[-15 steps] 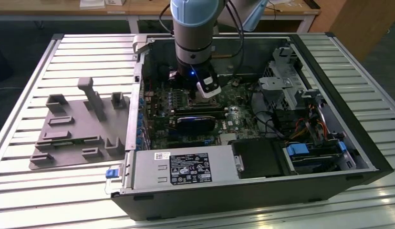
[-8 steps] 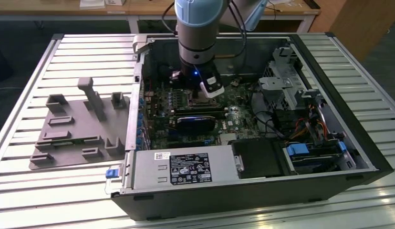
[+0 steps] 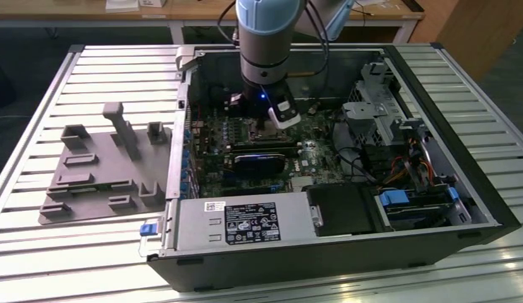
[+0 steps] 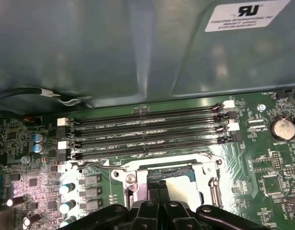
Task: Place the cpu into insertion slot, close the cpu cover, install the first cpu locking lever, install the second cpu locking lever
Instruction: 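Close the cpu cover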
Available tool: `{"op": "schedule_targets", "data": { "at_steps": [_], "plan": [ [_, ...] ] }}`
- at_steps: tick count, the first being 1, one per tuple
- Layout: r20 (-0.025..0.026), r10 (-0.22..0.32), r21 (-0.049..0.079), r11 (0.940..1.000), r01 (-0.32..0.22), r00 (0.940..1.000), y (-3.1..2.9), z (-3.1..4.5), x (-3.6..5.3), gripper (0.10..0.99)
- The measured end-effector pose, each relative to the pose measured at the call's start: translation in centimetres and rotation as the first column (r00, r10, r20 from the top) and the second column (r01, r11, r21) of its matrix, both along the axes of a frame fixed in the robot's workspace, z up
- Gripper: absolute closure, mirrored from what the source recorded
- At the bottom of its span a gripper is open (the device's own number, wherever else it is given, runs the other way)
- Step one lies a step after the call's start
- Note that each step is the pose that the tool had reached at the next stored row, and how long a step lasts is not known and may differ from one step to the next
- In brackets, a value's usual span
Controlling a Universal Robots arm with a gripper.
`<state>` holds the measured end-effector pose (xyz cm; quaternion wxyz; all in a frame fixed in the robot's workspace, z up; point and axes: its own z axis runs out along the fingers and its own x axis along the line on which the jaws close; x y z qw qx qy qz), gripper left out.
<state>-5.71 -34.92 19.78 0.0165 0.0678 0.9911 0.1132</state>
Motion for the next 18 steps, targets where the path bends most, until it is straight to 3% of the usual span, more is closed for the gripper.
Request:
{"op": "schedule_targets", "data": {
  "at_steps": [8, 13, 18],
  "plan": [
    [-0.001, 0.0, -0.002, 1.0, 0.0, 1.0, 0.09, 0.08, 1.14, 0.984],
    [-0.001, 0.0, -0.005, 1.0, 0.0, 1.0, 0.1, 0.45, 1.21, 0.984],
    [-0.001, 0.0, -0.017, 0.9998, 0.0, 1.0, 0.1, 0.55, 1.18, 0.984]
  ]
}}
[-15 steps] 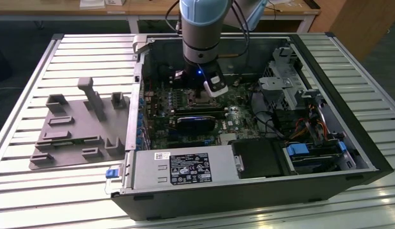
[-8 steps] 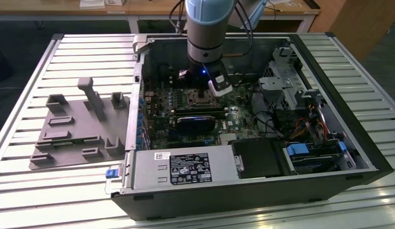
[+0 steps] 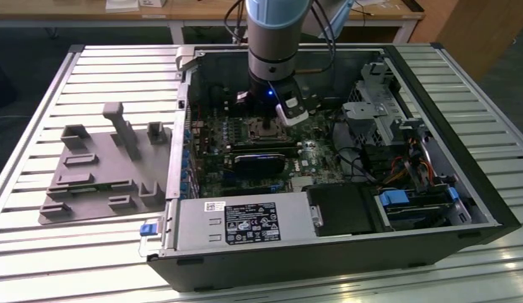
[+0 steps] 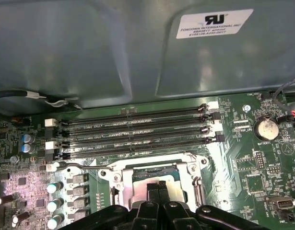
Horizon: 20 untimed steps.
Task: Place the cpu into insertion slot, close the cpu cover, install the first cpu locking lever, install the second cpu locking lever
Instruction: 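Close the cpu cover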
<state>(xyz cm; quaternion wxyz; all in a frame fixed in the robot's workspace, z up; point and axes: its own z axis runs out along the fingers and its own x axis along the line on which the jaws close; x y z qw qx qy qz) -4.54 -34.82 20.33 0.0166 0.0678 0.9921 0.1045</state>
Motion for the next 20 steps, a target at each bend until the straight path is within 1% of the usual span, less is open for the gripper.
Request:
{"op": "schedule_targets", "data": {
  "at_steps": [2, 9, 11, 12, 17, 20],
  "plan": [
    [0.0001, 0.0, 0.0, 1.0, 0.0, 1.0, 0.0, 0.01, -0.31, 0.984],
    [0.0008, 0.0, 0.0, 1.0, 0.0, 1.0, 0.0, -0.03, -1.83, 0.984],
    [0.001, 0.0, 0.0, 1.0, 0.0, 1.0, 0.01, -0.07, -2.06, 0.984],
    [0.0007, 0.0, 0.002, 1.0, 0.0, 1.0, 0.0, -0.09, -2.1, 0.984],
    [0.0008, 0.001, 0.019, 0.9998, -0.001, 1.0, -0.03, -0.23, -2.23, 0.984],
    [0.0008, 0.001, 0.027, 0.9996, -0.001, 1.0, -0.13, -0.3, -2.37, 0.984]
  ]
}}
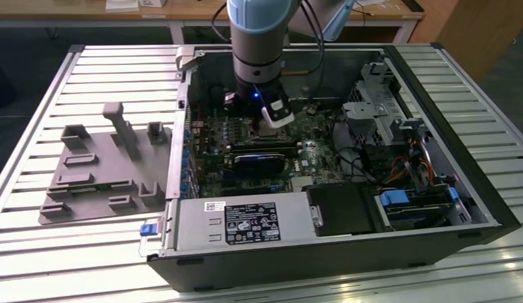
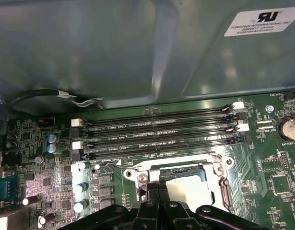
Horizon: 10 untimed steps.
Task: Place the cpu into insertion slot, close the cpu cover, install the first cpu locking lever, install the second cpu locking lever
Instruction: 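Close the cpu cover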
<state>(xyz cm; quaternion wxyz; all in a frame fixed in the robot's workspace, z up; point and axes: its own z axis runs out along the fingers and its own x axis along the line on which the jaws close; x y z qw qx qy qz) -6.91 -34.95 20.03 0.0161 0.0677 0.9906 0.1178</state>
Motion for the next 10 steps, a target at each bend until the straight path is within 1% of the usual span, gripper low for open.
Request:
{"op": "schedule_targets", "data": {
  "at_steps": [2, 7, 10],
  "plan": [
    [0.0001, 0.0, 0.005, 1.0, 0.0, 1.0, -0.09, -0.07, -0.04, 0.984],
    [-0.0001, 0.0, 0.025, 0.9997, 0.0, 1.0, -0.44, -0.28, -0.07, 0.984],
    [0.0001, 0.0, 0.029, 0.9996, 0.0, 1.0, -0.67, -0.31, -0.11, 0.984]
  ]
}}
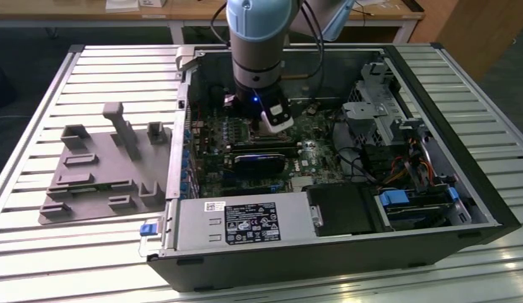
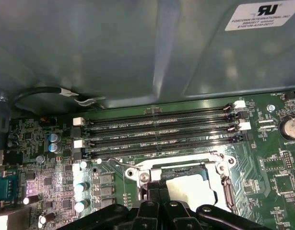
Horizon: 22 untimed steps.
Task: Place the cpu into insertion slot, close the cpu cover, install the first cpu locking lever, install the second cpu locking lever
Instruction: 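Close the cpu cover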
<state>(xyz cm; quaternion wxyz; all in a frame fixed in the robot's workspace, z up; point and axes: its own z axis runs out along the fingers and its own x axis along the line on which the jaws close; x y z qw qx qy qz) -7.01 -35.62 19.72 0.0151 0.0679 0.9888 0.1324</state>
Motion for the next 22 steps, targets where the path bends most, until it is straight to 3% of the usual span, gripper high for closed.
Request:
{"op": "schedule_targets", "data": {
  "at_steps": [4, 6, 8, 22],
  "plan": [
    [-0.0001, 0.0, 0.005, 1.0, 0.0, 1.0, -0.22, -0.01, -0.14, 0.984],
    [0.0, 0.002, 0.019, 0.9998, -0.002, 1.0, -0.27, -0.04, -0.14, 0.984],
    [0.0, 0.006, 0.026, 0.9996, -0.006, 1.0, -0.3, -0.05, -0.14, 0.984],
    [-0.0002, 0.018, 0.027, 0.9995, -0.018, 0.9998, -0.45, -0.39, 0.08, 0.984]
  ]
}}
